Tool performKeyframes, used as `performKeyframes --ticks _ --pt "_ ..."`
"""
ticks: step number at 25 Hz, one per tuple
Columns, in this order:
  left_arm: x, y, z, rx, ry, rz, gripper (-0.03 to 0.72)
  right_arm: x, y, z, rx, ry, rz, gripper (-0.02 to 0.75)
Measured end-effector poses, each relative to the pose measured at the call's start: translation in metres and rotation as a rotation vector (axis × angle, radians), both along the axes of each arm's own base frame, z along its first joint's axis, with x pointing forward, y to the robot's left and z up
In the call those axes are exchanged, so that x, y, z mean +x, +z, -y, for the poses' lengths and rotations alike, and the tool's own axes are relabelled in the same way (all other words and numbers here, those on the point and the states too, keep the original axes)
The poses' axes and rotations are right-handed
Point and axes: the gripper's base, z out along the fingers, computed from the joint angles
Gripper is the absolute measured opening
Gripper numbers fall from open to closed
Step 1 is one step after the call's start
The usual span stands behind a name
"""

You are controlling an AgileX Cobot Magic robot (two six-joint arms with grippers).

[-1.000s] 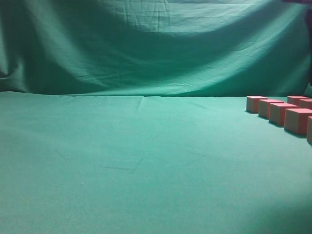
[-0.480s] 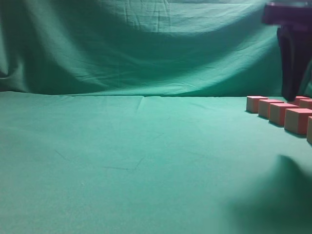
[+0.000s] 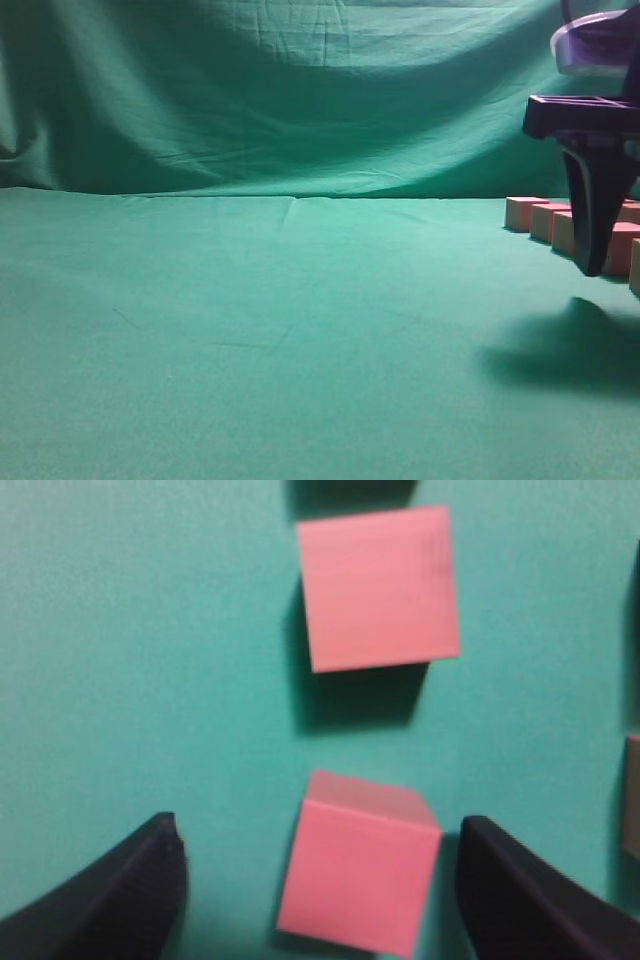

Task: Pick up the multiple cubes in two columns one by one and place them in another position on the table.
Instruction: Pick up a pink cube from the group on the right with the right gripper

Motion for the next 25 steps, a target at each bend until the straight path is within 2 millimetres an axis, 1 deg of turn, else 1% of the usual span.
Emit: performKeyframes --ticks 2,3,5,8,9,10,13,16,18,20,23,25 --pt "0.000 0.000 0.000 0.000 0.000 0.000 0.000 0.001 -0.001 0.000 0.002 0.001 0.004 0.547" --pt "0.000 0.000 0.000 0.000 0.000 0.000 0.000 0.001 -0.001 -0.001 0.004 -0.001 0.005 0.495" --pt "0.000 0.000 0.000 0.000 0.000 0.000 0.000 0.001 -0.001 0.000 -0.003 -0.006 0.009 0.421" --pt "0.000 0.000 0.000 0.000 0.000 0.000 0.000 0.001 -0.001 0.002 -0.023 0.004 0.010 0.276" --pt "0.000 0.000 0.000 0.000 0.000 0.000 0.000 0.001 -0.001 0.002 -0.031 0.011 0.011 0.258" --pt "0.000 0.000 0.000 0.000 0.000 0.000 0.000 0.001 -0.001 0.003 -0.041 0.018 0.011 0.269" --pt "0.000 0.000 0.000 0.000 0.000 0.000 0.000 0.002 0.001 0.004 -0.060 0.027 0.005 0.269" --pt "0.000 0.000 0.000 0.000 0.000 0.000 0.000 0.007 0.010 0.002 -0.074 0.019 -0.009 0.269" --pt "0.000 0.000 0.000 0.000 0.000 0.000 0.000 0.013 0.024 -0.002 -0.073 0.031 -0.035 0.269" --pt "0.000 0.000 0.000 0.000 0.000 0.000 0.000 0.017 0.039 -0.008 -0.056 0.086 -0.083 0.269" --pt "0.000 0.000 0.000 0.000 0.000 0.000 0.000 0.022 0.068 -0.022 0.023 0.229 -0.136 0.269" --pt "0.000 0.000 0.000 0.000 0.000 0.000 0.000 0.026 0.085 -0.029 0.068 0.341 -0.118 0.269"
